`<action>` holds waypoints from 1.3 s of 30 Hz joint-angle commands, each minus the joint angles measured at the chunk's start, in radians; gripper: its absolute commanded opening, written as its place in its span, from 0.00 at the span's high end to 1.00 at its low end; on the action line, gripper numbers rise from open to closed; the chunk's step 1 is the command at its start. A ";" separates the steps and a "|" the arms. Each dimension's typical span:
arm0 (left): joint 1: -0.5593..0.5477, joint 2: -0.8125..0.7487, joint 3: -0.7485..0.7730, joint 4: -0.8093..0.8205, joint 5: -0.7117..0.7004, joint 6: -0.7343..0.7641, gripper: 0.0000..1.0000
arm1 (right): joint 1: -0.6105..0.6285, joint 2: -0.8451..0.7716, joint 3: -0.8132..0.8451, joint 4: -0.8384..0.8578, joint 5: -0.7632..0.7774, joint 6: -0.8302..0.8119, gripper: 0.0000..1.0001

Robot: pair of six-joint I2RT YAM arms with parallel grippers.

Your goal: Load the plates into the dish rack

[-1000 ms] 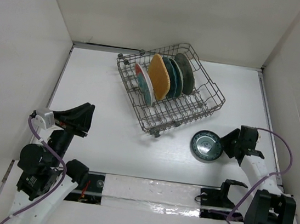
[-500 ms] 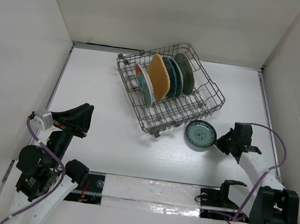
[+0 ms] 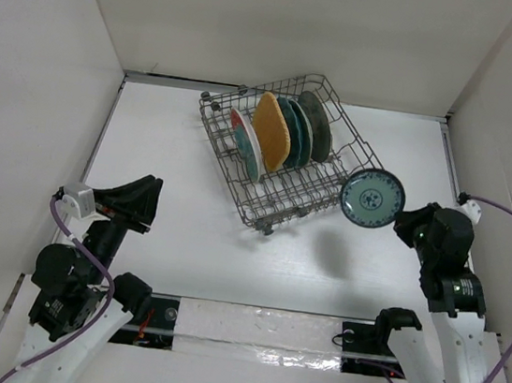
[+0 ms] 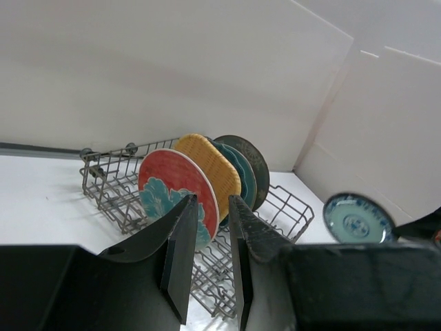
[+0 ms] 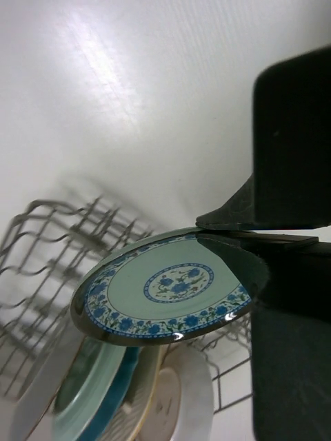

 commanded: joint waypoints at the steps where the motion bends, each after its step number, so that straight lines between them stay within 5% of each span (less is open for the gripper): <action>1: -0.006 0.034 0.027 0.037 0.001 0.006 0.78 | 0.007 0.007 0.116 0.027 0.081 -0.067 1.00; 11: -0.006 0.133 0.020 0.027 -0.014 0.009 0.78 | 0.093 0.677 0.360 0.612 0.326 -0.372 1.00; 21: -0.006 0.285 0.016 0.070 -0.060 0.029 0.78 | 0.157 1.137 0.627 0.907 0.402 -0.665 1.00; 39: 0.037 0.333 0.008 0.073 -0.059 0.046 0.75 | 0.273 1.399 0.730 1.061 0.455 -0.937 1.00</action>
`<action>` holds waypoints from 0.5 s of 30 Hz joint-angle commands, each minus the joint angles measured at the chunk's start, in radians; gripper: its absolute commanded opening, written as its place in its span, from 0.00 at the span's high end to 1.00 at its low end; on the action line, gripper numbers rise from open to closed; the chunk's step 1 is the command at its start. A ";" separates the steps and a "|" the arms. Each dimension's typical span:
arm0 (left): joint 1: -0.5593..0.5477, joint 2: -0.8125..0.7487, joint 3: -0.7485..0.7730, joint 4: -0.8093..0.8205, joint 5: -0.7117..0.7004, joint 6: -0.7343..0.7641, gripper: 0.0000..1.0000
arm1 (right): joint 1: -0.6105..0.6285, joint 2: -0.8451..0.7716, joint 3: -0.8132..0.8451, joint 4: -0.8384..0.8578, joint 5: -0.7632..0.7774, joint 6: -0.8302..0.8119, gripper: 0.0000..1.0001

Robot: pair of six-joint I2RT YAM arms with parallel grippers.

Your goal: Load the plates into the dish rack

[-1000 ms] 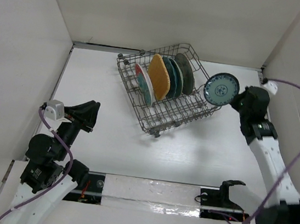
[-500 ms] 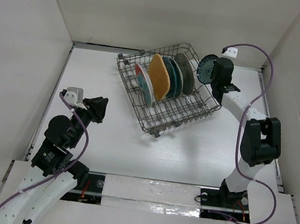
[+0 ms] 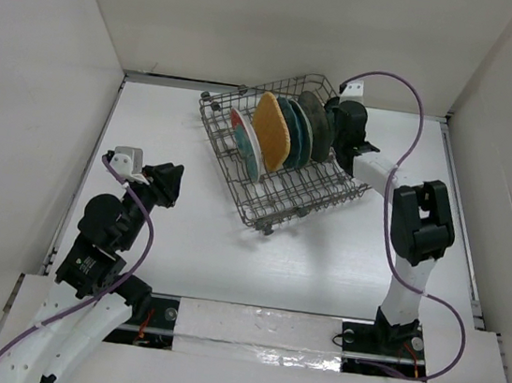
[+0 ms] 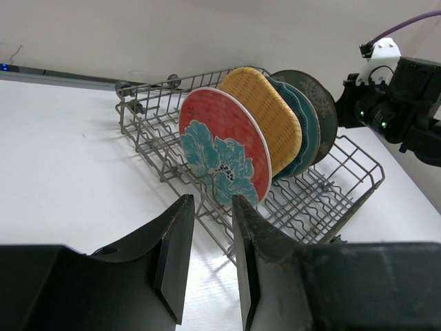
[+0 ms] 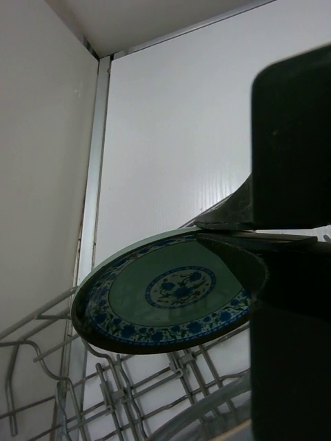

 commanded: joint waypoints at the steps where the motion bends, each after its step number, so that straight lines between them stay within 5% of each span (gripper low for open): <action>1: 0.004 0.008 0.008 0.054 -0.004 0.015 0.74 | 0.029 0.003 0.016 0.154 0.064 -0.072 1.00; 6: 0.004 0.006 0.014 0.054 0.001 0.001 0.71 | 0.072 0.006 -0.047 0.214 0.140 -0.088 0.96; 15: 0.004 -0.014 0.033 0.036 0.025 -0.025 0.64 | 0.092 -0.045 -0.063 0.115 0.201 0.031 0.43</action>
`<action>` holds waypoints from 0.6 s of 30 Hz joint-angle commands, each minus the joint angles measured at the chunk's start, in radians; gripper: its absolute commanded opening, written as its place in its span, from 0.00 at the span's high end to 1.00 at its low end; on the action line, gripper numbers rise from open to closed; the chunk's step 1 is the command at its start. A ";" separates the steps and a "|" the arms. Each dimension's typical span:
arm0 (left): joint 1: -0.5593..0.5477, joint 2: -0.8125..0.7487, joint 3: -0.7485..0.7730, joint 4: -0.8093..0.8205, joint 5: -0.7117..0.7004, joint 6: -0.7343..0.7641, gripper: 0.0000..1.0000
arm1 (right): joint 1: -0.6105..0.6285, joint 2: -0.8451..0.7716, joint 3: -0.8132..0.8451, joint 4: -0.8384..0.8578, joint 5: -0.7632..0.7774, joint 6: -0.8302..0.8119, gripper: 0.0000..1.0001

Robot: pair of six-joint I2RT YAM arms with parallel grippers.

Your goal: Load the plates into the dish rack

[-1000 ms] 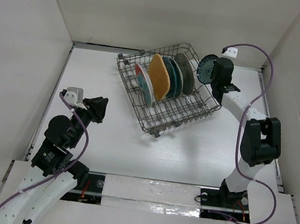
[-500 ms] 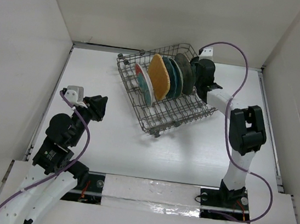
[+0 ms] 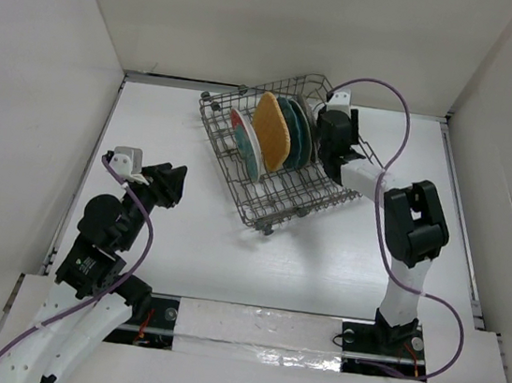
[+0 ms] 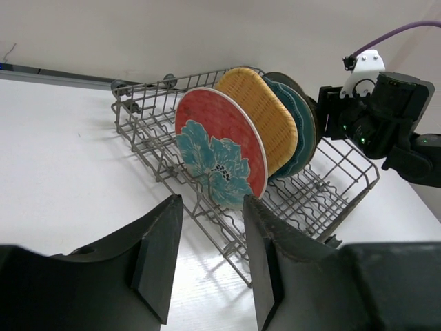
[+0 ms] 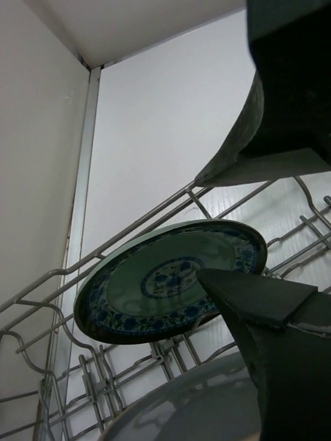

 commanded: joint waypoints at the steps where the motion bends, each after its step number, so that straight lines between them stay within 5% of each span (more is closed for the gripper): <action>1: 0.004 -0.021 0.034 0.034 0.025 -0.016 0.62 | 0.004 -0.075 0.011 -0.008 0.057 0.084 0.38; 5: 0.004 -0.036 0.053 0.036 0.058 -0.024 0.60 | -0.006 -0.215 -0.001 -0.158 0.025 0.228 0.26; 11: 0.004 -0.065 0.089 0.048 0.104 -0.048 0.60 | 0.017 -0.713 -0.219 -0.361 -0.119 0.480 0.00; 18: 0.004 -0.097 0.123 0.050 0.131 -0.061 0.60 | 0.043 -1.273 -0.417 -0.584 -0.196 0.618 0.00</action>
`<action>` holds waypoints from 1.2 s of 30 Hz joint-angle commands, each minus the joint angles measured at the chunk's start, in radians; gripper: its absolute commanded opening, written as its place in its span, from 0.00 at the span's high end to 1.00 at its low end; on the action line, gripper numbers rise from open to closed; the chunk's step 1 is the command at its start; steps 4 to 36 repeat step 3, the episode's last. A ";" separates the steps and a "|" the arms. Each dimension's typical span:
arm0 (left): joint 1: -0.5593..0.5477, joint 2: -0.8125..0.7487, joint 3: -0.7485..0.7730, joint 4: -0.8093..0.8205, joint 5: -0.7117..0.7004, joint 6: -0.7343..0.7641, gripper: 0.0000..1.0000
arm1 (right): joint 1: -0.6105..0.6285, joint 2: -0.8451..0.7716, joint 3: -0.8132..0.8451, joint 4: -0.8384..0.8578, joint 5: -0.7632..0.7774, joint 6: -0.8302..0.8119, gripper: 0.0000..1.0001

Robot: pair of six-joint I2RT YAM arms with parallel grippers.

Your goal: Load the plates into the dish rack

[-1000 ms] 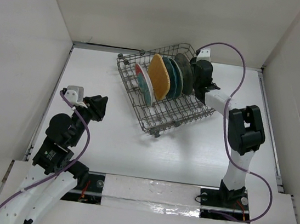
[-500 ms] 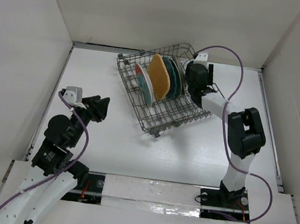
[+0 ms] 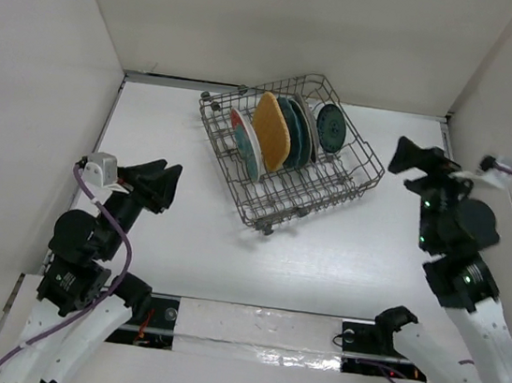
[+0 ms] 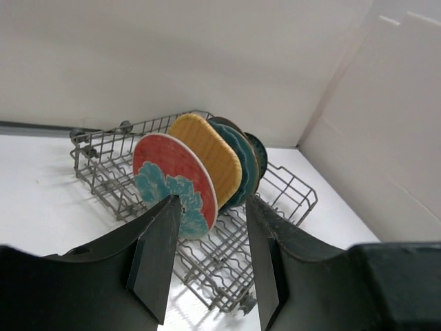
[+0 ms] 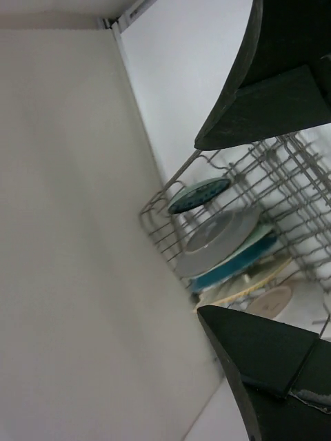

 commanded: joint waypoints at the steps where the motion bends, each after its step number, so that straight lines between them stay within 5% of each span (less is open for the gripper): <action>1: 0.004 -0.013 0.053 0.050 0.030 -0.014 0.60 | 0.005 -0.108 -0.051 -0.182 -0.065 0.108 0.00; 36: 0.004 -0.007 0.061 0.050 0.030 -0.013 0.59 | 0.005 -0.170 -0.044 -0.253 -0.069 0.123 0.00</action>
